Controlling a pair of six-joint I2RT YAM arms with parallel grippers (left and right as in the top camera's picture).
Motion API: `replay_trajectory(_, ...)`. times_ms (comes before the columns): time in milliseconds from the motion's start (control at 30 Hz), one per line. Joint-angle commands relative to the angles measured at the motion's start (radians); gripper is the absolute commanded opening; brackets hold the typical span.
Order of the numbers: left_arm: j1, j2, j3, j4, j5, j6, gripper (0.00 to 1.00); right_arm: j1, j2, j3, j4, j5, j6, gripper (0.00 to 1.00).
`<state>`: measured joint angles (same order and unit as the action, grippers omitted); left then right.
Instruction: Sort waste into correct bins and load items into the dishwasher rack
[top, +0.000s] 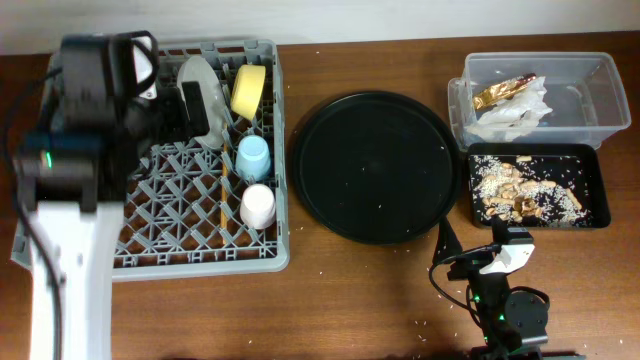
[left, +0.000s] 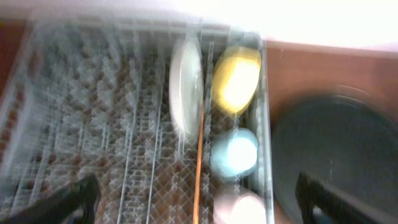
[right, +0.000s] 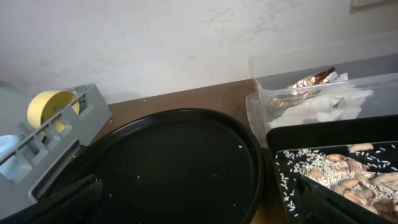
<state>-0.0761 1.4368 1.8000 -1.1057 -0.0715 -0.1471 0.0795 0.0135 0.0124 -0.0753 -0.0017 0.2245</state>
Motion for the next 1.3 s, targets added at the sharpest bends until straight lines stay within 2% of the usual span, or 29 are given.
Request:
replay_trajectory(0,0.034,-0.290,-0.375,0.212,0.000,0.035,1.00,0.007,-0.010,-0.007,-0.004,-0.006,-0.007,0.98)
replay_trajectory(67,0.115,-0.503,-0.702,0.431,0.086,0.037,1.00,0.007,-0.010,-0.007,-0.004,-0.006,-0.007,0.98)
replay_trajectory(133,0.140,-0.650,-0.947,0.623,0.106,0.050,1.00,0.007,-0.010,-0.007,-0.004,-0.006,-0.007,0.98)
replay_trajectory(233,0.134,-0.885,-1.266,0.829,0.106,0.208,1.00,0.007,-0.010,-0.007,-0.004,-0.006,-0.008,0.98)
replay_trajectory(300,0.134,-1.005,-1.416,0.919,0.102,0.262,1.00,0.007,-0.010,-0.007,-0.004,-0.006,-0.007,0.98)
replay_trajectory(400,0.133,-1.179,-1.626,1.096,0.098,0.277,1.00,0.007,-0.010,-0.007,-0.004,-0.006,-0.007,0.98)
replay_trajectory(500,0.133,-1.283,-1.765,1.200,0.086,0.277,0.99,0.007,-0.010,-0.007,-0.004,-0.006,-0.007,0.98)
replay_trajectory(533,0.132,-1.311,-1.794,1.197,0.083,0.277,1.00,0.007,-0.010,-0.007,-0.004,-0.006,-0.007,0.98)
replay_trajectory(667,0.130,-1.379,-1.791,1.022,0.031,0.280,1.00,0.007,-0.010,-0.007,-0.004,-0.006,-0.007,0.99)
replay_trajectory(800,0.132,-1.432,-1.791,1.043,0.028,0.280,1.00,0.007,-0.010,-0.007,-0.004,-0.006,-0.007,0.99)
replay_trajectory(1267,0.132,-1.432,-1.791,1.025,0.027,0.280,1.00,0.007,-0.010,-0.007,-0.004,-0.006,-0.007,0.98)
